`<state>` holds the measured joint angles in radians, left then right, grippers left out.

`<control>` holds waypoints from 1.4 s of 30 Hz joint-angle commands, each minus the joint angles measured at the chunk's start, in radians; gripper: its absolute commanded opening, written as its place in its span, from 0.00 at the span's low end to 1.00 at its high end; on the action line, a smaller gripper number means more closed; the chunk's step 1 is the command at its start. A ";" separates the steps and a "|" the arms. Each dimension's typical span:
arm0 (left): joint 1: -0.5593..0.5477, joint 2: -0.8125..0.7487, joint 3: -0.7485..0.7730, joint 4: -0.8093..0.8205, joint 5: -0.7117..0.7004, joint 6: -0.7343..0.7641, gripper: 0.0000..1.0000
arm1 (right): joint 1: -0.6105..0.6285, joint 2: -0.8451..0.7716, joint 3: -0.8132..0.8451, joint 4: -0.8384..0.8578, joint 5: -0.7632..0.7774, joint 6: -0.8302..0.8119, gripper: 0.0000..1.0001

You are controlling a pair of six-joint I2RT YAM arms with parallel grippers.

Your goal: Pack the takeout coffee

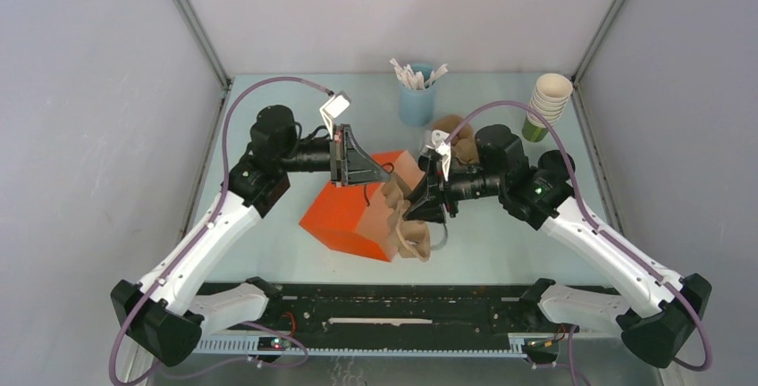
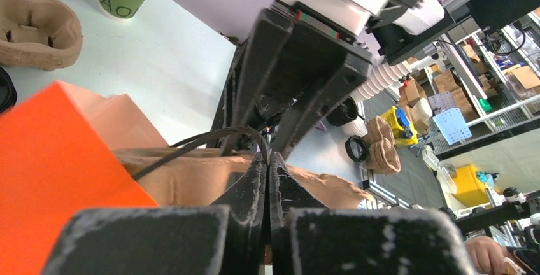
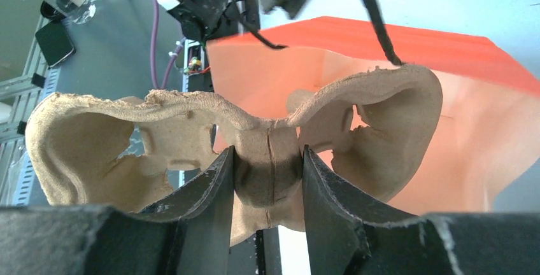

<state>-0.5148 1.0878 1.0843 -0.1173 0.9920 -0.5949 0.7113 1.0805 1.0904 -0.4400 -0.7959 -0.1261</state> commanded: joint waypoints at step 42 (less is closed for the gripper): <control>-0.008 -0.013 0.001 0.113 -0.153 -0.202 0.00 | 0.363 0.119 0.072 -0.148 1.212 0.080 0.31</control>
<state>-0.5179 1.0679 1.0718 -0.0261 0.8818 -0.7258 1.0046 1.1511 1.0550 -0.5041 0.1684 0.0467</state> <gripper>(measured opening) 0.012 0.465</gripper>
